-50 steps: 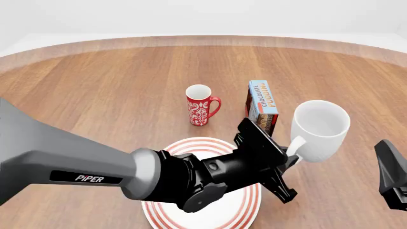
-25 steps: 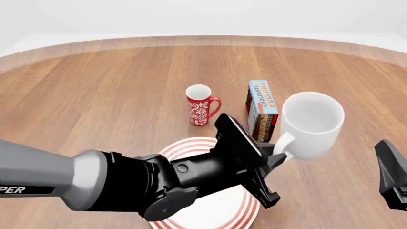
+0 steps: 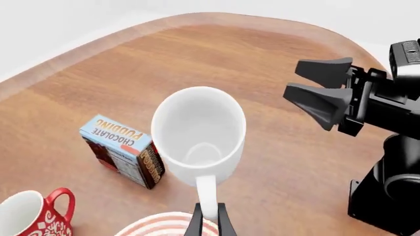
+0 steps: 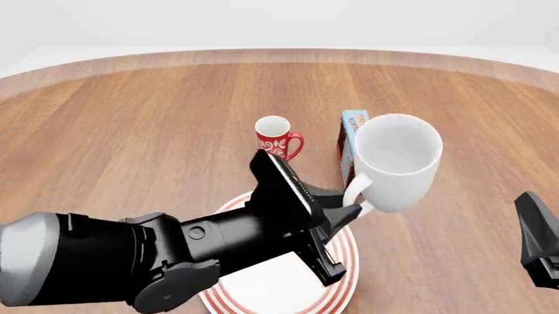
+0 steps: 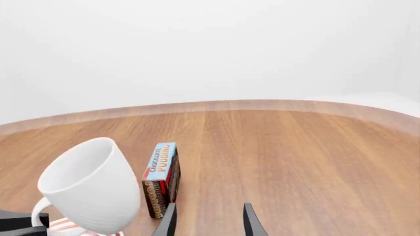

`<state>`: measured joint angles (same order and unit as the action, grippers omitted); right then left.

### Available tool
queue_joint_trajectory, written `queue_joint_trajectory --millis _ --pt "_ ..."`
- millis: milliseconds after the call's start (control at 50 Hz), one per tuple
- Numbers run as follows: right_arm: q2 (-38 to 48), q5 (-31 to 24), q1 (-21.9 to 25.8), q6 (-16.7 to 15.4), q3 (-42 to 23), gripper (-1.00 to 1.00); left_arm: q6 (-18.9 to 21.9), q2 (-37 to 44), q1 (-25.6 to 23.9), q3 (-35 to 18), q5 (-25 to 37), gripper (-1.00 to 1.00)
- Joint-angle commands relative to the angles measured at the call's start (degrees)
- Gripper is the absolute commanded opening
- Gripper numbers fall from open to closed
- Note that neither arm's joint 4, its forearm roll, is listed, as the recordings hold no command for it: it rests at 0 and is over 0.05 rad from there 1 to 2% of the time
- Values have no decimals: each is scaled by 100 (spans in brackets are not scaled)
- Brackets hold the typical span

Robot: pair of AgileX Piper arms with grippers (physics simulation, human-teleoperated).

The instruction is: Pick up the white mug and put it on the plate, and put the chocolate pudding to the right of the plate.

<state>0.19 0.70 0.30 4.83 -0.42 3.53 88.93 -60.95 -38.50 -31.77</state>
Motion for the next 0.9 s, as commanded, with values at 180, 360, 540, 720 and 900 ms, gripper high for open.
queue_joint_trajectory --millis 180,360,540,720,900 --pt "-4 0 4 -17 3 100 41 -949 240 653 104 -100" --pt "-7 -3 13 -35 3 100 23 -1498 496 1015 227 -100" --pt "-8 -7 15 -46 -3 100 3 -1912 659 1326 293 -100" --pt "-9 -10 15 -68 -4 100 -23 -2229 823 1575 354 -100" --pt "-10 -16 12 -86 -10 100 -26 -2474 902 1740 495 -100"
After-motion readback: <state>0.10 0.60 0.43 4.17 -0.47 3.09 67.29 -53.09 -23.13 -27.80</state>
